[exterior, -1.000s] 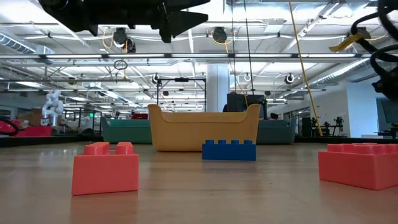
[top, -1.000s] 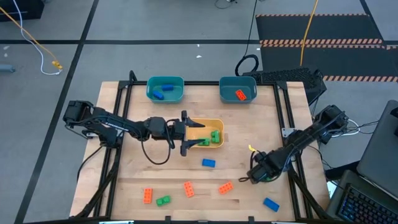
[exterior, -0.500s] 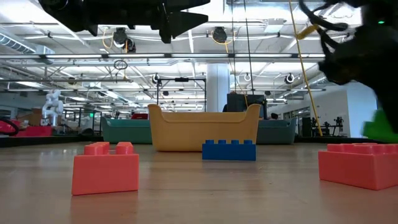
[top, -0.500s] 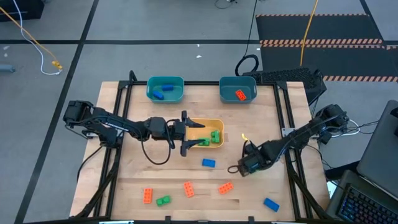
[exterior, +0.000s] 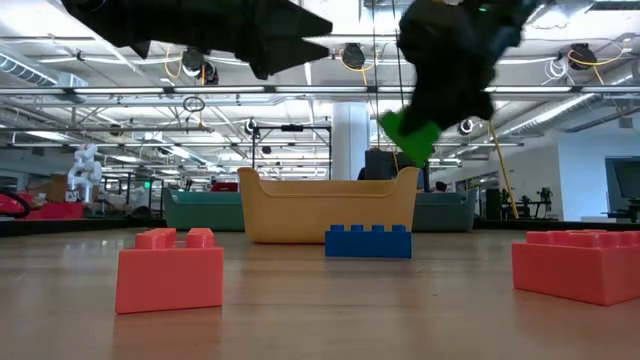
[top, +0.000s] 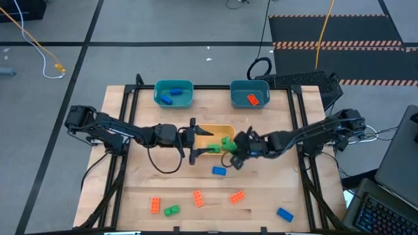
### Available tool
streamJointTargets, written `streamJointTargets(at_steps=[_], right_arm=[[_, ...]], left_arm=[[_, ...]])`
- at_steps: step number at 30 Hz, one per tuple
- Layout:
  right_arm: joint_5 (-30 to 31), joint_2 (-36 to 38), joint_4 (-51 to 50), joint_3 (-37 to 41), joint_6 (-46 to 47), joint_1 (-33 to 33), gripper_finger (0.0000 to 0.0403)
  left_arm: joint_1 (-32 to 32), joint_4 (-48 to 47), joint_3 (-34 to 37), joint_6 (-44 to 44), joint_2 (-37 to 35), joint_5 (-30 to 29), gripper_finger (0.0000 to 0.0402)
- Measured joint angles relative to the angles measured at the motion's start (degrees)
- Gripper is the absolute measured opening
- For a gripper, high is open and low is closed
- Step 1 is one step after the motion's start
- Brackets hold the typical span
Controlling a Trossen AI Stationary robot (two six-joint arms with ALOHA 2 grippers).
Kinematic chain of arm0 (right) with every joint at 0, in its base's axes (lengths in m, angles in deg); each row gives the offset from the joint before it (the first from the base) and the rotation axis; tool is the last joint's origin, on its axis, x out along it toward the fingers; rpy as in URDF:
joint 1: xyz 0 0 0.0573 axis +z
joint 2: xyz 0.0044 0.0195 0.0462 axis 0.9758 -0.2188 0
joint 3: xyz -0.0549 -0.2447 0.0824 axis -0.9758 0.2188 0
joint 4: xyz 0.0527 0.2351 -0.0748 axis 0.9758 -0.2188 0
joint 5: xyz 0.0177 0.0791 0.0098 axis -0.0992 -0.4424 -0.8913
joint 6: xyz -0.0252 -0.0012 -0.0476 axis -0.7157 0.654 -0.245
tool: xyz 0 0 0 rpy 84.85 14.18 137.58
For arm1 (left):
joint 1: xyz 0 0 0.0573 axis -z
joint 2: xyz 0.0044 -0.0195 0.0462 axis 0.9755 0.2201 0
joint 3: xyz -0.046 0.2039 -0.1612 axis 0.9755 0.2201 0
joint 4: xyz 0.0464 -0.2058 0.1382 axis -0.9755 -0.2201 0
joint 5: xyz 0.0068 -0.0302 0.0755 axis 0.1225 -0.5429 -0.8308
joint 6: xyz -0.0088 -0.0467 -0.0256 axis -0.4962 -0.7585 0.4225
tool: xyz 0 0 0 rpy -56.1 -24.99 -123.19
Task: Sort & place blocks by color
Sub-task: Put the green game piece into the yellow bin, then put the blue game piece into the green bin
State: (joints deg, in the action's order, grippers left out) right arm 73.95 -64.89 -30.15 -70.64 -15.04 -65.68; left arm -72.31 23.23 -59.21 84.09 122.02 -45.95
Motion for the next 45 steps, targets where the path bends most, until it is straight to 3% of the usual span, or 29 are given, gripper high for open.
streamJointTargets(at_steps=[11,18,24,36,45], right_arm=[[-0.19,-0.09,12.38,0.02,-15.83,-10.14,0.0128],[-4.84,-3.09,19.78,0.02,-18.91,-12.2,0.0129],[-4.8,-6.46,21.93,0.07,-21.57,-12.18,0.0135],[-4.57,-6.85,22.07,0.08,-21.6,-12.48,0.0279],[-4.78,-6.85,24.19,0.09,-30.84,-11.64,0.0293]], left_arm=[[-0.02,-8.12,-0.1,-0.27,-7.14,-1.45,0.0282],[-0.03,-11.79,0.01,-0.34,-7.19,-2.43,0.0282],[-0.07,-12.66,0.01,-0.22,-7.23,-2.76,0.0282],[-0.18,-15.22,0.01,0.27,-7.22,-2.74,0.0282],[-0.51,-19.0,0.01,0.1,-7.22,-2.78,0.0282]])
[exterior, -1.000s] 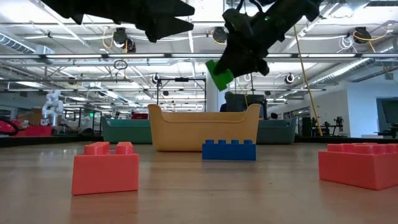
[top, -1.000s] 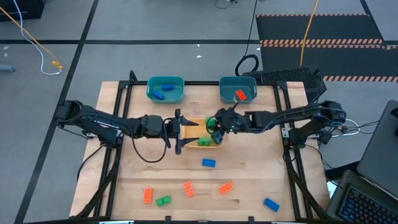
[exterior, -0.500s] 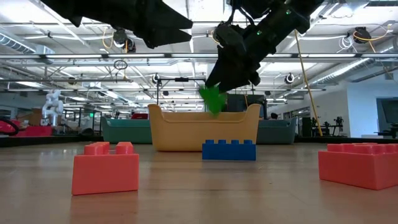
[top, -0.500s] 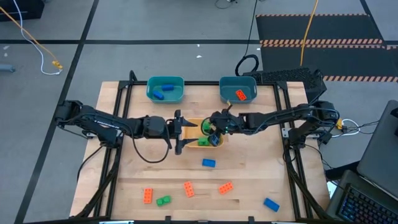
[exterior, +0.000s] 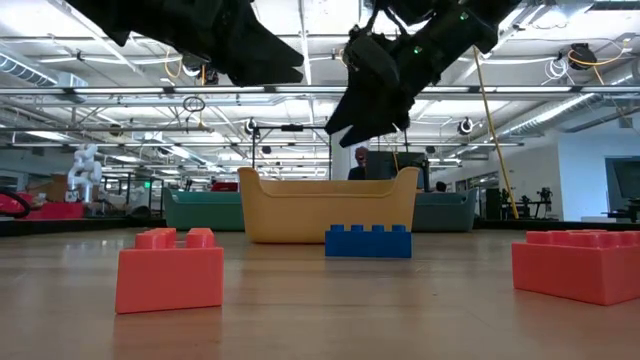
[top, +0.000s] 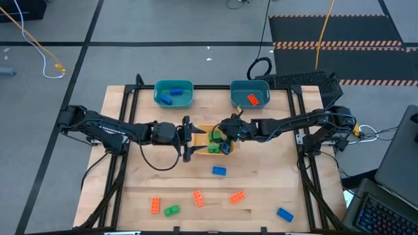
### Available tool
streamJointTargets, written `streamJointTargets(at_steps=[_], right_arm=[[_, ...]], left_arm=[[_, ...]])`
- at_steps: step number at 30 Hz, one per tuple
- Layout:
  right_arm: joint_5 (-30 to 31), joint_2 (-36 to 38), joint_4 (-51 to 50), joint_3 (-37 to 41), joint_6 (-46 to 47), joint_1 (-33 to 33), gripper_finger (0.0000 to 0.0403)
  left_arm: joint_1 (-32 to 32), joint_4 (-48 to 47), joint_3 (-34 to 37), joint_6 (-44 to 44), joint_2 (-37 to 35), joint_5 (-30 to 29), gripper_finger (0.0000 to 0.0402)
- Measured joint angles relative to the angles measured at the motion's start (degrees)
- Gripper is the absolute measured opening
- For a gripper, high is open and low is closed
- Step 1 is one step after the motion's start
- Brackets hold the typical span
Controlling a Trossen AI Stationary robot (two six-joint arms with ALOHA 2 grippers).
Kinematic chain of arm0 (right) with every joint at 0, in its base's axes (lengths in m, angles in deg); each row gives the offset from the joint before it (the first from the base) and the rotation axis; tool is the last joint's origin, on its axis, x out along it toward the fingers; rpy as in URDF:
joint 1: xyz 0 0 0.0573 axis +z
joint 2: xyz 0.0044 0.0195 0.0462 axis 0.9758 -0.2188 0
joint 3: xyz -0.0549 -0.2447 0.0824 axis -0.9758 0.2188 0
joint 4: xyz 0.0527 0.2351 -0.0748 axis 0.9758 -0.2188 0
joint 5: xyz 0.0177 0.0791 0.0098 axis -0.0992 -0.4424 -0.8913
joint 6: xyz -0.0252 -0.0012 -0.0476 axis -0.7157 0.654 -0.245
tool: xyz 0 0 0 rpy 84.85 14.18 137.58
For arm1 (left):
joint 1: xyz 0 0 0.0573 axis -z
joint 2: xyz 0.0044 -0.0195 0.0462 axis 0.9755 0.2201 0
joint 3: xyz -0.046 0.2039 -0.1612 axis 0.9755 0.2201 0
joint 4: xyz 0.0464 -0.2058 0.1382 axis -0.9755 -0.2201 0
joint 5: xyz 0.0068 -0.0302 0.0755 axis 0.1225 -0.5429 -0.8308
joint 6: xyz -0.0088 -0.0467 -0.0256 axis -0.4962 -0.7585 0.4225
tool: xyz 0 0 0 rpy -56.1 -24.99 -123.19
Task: Sort & place blocks by color
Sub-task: Put the blue game piece into the green bin
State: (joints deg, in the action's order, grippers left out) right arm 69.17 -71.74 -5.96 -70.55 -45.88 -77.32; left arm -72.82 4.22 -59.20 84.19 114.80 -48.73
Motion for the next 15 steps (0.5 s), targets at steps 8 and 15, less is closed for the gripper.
streamJointTargets(at_steps=[8,15], right_arm=[[-3.21,0.0,0.21,-0.02,-4.6,5.05,0.0277],[-1.77,0.0,-5.06,-0.01,-5.97,10.2,0.027]], left_arm=[[0.58,-3.94,-0.04,-5.99,-0.52,2.64,0.0282],[2.94,-17.69,-0.04,-12.56,-0.5,5.08,0.0282]])
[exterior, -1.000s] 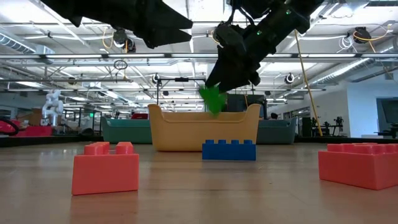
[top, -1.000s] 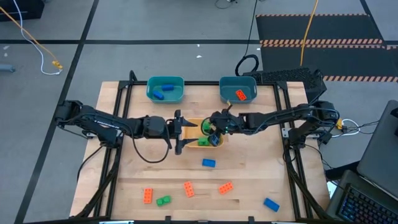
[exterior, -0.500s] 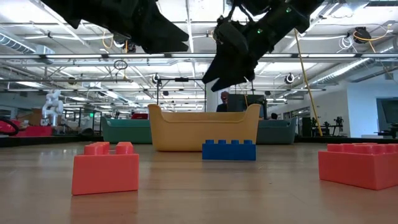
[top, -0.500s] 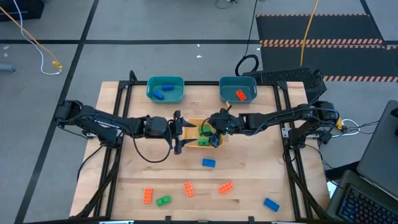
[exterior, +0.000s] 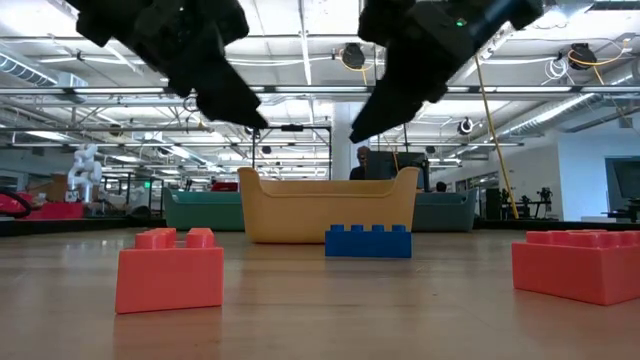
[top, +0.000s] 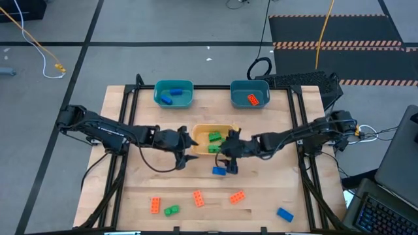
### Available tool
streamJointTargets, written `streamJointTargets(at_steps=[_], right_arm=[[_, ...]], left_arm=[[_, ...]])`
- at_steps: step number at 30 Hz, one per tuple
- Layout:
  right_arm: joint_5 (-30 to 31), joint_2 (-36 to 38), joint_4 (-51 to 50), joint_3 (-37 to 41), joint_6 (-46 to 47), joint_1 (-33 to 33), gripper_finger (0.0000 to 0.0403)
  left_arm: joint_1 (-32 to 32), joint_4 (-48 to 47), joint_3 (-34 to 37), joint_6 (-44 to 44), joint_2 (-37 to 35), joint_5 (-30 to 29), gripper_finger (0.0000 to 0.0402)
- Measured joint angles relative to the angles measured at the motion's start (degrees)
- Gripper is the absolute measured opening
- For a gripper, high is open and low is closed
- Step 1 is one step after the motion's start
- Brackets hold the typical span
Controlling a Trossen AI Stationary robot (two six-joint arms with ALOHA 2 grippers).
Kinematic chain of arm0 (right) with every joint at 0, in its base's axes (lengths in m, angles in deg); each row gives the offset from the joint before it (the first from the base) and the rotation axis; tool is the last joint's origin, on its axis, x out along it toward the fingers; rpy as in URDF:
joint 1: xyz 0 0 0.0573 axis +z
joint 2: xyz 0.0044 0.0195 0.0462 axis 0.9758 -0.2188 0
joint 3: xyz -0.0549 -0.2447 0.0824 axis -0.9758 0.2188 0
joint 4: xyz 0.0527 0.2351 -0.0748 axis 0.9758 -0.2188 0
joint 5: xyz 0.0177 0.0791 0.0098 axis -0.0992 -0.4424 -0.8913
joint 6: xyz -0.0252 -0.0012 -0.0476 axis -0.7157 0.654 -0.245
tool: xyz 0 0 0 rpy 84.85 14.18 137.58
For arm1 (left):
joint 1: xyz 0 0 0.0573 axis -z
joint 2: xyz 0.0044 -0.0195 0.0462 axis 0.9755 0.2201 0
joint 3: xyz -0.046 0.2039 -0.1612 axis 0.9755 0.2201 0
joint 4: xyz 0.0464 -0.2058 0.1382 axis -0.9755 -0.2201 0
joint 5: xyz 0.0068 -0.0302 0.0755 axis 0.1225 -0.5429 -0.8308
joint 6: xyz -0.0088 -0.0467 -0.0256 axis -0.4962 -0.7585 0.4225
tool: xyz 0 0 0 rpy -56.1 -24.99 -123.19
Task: Sort & place blocks by color
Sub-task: Put the blue game piece into the green bin
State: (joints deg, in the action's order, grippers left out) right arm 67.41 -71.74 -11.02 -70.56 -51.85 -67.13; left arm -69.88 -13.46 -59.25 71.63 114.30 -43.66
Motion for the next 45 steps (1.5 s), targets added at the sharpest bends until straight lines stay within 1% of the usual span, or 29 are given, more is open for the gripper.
streamJointTargets(at_steps=[5,10,15,22,24,28,32,34,36,39,42,45], right_arm=[[0.68,0.0,-3.63,0.0,3.44,3.18,0.027],[3.83,0.0,-5.34,0.01,5.49,7.45,0.027],[8.19,-1.09,-4.06,-0.01,6.39,10.44,0.027],[8.04,-9.11,-0.8,-0.01,10.61,12.29,0.0269],[8.12,-10.94,-0.12,-0.01,11.84,12.4,0.0269],[10.82,-13.07,-0.07,-0.01,13.17,12.38,0.0269],[10.84,-14.27,1.92,-0.01,13.34,12.37,0.0269],[10.09,-15.03,2.87,-0.01,13.44,12.4,0.0266],[9.19,-15.34,2.93,-0.01,14.14,12.4,0.0256],[9.27,-16.12,3.58,-0.01,14.87,12.37,0.0232],[9.2,-16.7,4.09,0.01,14.72,12.37,0.0192],[9.25,-16.83,4.52,-0.01,13.5,12.51,0.0139]], left_arm=[[2.47,-4.27,0.02,-4.25,0.0,-0.07,0.0282],[5.68,-8.14,-0.05,-7.37,0.0,-0.47,0.0282],[9.43,-16.66,-3.19,-10.84,0.0,-7.96,0.0282],[14.58,-19.39,-5.01,-12.85,0.0,-16.26,0.0282],[15.18,-20.73,-5.01,-14.09,0.0,-17.57,0.0282],[15.74,-20.41,-5.01,-15.31,-0.07,-18.17,0.0282],[16.23,-20.39,-5.01,-14.93,-0.28,-18.25,0.0282],[16.19,-20.44,-5.01,-14.65,-0.28,-19.43,0.0282],[16.07,-20.4,-5.0,-13.49,-0.28,-20.39,0.0282],[15.49,-20.35,-5.01,-12.04,-0.28,-20.64,0.0282],[15.02,-20.35,-5.01,-11.75,-0.28,-20.64,0.0282],[15.02,-18.86,-4.98,-10.66,-0.28,-21.17,0.0282]])
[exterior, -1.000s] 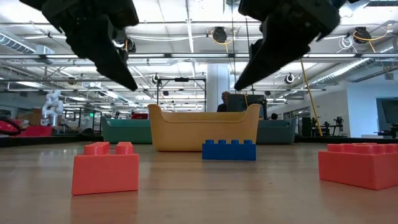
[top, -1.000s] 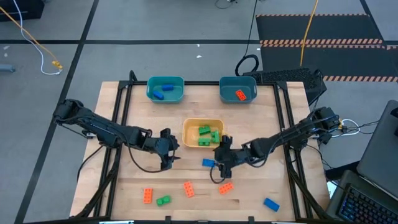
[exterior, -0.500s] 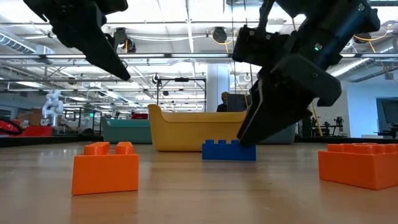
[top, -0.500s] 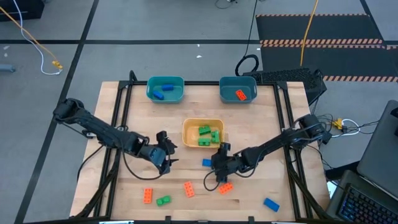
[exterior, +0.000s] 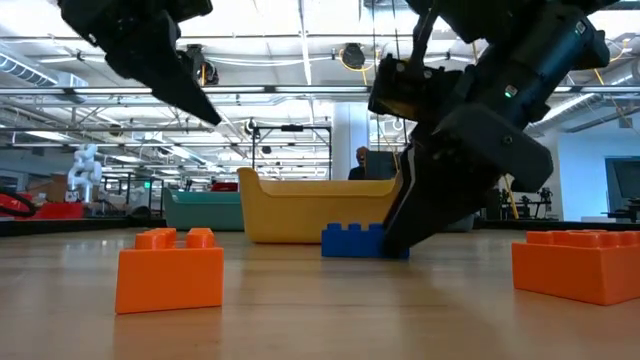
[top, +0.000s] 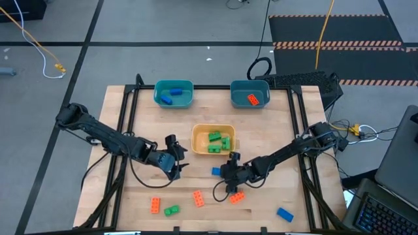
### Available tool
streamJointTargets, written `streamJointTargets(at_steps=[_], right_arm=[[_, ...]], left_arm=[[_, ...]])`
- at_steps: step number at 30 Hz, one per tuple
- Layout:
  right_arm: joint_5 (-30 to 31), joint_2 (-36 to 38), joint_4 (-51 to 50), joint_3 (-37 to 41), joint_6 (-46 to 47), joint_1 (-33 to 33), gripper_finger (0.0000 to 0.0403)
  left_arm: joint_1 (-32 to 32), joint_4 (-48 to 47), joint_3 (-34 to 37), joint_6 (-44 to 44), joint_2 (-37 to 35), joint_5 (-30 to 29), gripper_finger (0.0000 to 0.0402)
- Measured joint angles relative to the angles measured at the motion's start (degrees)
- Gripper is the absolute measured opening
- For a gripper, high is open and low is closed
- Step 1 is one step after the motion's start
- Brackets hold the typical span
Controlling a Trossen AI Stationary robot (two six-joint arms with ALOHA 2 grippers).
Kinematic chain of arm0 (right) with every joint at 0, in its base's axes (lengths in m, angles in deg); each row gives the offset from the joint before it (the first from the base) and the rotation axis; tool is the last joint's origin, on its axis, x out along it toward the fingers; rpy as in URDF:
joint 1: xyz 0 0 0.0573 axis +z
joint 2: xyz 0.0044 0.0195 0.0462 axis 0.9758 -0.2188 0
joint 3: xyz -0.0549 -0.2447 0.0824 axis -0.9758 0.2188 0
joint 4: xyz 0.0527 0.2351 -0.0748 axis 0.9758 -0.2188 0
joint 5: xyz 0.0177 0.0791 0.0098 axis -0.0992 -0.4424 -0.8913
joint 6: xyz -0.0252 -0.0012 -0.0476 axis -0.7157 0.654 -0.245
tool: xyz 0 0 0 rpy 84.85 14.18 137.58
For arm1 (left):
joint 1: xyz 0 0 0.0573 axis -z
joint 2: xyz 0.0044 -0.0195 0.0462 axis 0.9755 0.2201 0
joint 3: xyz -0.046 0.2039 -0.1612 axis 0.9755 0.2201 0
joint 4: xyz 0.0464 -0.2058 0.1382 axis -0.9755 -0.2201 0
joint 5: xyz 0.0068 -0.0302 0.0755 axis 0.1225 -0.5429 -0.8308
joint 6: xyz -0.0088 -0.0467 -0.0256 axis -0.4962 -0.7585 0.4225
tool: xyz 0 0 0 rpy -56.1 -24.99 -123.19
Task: Sort & place blocks by color
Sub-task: Put the blue game piece into the green bin
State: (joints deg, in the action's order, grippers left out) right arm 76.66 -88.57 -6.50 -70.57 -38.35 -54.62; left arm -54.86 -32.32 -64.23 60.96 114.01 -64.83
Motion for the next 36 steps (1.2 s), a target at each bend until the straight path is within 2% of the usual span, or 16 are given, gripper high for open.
streamJointTargets(at_steps=[4,7,12,15,22,30,36], right_arm=[[0.43,0.9,3.81,0.02,-3.97,0.47,0.0131],[4.4,3.09,7.24,-0.01,-8.16,1.03,0.0131],[13.09,8.67,7.36,0.0,-15.98,1.29,0.0131],[15.09,11.96,7.46,0.0,-19.39,0.12,0.0131],[11.88,14.02,10.21,0.0,-25.37,-3.57,0.0131],[7.81,13.7,16.12,0.0,-29.0,-5.54,0.0131],[5.87,13.7,18.14,0.0,-29.99,-6.85,0.0131]], left_arm=[[0.96,5.37,0.0,4.06,0.05,-0.33,0.0282],[1.6,9.75,0.0,10.76,0.2,-0.3,0.0282],[1.58,17.44,0.0,19.83,0.22,-0.31,0.0282],[0.58,21.1,0.0,22.41,0.22,-0.26,0.0282],[-3.11,23.13,0.0,22.93,0.22,1.64,0.0283],[-5.31,22.23,0.0,23.51,0.24,4.6,0.0282],[-6.07,22.17,0.0,24.18,1.33,4.6,0.0282]])
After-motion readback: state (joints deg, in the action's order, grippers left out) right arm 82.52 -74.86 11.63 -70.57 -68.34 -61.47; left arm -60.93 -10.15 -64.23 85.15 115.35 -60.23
